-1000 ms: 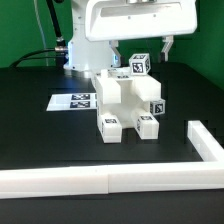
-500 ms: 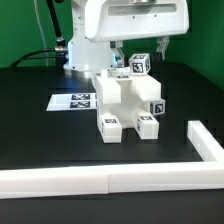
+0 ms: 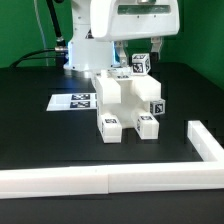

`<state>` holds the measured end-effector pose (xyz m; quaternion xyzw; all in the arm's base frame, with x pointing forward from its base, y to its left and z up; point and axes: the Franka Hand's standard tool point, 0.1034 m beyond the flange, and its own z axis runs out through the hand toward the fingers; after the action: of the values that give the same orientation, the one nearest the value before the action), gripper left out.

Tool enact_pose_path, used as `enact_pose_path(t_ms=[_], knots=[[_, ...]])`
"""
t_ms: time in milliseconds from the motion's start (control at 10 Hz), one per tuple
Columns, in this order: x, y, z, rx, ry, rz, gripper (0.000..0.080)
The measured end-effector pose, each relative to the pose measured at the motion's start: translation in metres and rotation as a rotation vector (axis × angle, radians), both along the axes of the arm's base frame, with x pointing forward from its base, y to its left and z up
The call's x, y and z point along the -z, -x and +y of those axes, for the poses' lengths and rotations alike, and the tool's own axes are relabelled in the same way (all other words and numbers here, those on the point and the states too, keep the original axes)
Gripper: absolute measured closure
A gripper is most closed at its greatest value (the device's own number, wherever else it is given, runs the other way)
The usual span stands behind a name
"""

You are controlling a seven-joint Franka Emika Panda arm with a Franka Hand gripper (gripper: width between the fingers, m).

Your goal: Assemble chair

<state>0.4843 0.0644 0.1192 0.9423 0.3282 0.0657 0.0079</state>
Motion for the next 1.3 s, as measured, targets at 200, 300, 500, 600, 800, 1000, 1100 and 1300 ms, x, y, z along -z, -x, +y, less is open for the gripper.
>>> enact_pose_path(t_ms=[200,300,500,600,800,1000,1100,1300], knots=[[0.0,0.0,0.0,0.0,0.0,0.0,0.0342],[0.0,0.0001,0.0,0.0,0.0,0.0,0.0476],[0.0,0.0,0.0,0.025,-0.003,0.001,0.0512],[0.0,0.0,0.0,0.025,-0.003,0.001,0.0512],[0.0001,0.0001,0.0001,0.105,-0.014,0.003,0.0512],[0.0001,0.0001,0.0001,0.231,-0.031,0.007,0.0512],[0.0001,0.0001,0.0001,0.276,-0.037,0.008,0.0512],[0.0001,0.0001,0.0002,0.437,-0.059,0.013,0.0512]])
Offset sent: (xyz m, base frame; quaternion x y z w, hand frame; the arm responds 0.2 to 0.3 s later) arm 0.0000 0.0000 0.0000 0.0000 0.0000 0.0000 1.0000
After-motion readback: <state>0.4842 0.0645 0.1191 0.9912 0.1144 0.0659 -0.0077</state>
